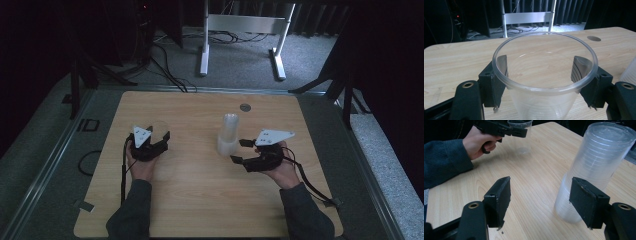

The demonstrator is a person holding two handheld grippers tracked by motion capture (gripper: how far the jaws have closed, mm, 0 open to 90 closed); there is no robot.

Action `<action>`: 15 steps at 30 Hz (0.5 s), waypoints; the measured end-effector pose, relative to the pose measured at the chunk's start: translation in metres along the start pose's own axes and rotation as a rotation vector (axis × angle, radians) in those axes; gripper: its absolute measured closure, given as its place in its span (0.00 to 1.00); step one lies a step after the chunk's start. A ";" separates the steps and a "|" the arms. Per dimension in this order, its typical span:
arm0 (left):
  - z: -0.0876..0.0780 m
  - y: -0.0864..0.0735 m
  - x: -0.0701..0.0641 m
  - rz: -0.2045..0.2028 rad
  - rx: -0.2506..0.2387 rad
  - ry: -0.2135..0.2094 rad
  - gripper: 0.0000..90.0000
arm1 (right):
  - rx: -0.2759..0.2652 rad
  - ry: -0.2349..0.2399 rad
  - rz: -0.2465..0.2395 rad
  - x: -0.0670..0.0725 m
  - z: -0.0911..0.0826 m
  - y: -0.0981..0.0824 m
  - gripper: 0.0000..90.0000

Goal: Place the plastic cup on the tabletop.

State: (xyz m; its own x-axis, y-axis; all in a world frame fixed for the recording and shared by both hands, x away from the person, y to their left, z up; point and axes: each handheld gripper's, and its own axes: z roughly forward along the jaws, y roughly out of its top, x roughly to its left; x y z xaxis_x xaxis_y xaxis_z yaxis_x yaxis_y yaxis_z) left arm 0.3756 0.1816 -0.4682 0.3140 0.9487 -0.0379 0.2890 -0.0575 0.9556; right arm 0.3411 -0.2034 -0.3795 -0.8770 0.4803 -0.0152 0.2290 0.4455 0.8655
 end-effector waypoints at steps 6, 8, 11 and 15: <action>0.006 -0.004 0.000 -0.007 0.013 -0.014 0.33 | -0.005 0.002 0.001 0.000 0.000 0.000 0.37; 0.007 -0.005 0.000 -0.010 0.016 -0.020 0.33 | -0.006 0.002 0.001 0.000 0.000 0.000 0.37; 0.010 -0.007 -0.001 -0.015 0.024 -0.023 0.33 | -0.006 0.002 0.000 0.000 0.000 0.000 0.37; 0.013 -0.010 -0.001 -0.012 0.034 -0.017 0.33 | -0.008 0.000 0.000 -0.001 -0.002 0.001 0.37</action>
State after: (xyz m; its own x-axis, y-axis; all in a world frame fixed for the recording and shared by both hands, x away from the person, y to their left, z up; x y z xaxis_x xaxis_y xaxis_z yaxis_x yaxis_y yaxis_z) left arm 0.3839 0.1771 -0.4809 0.3256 0.9439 -0.0544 0.3234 -0.0571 0.9445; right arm 0.3411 -0.2046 -0.3781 -0.8770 0.4802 -0.0151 0.2255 0.4391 0.8697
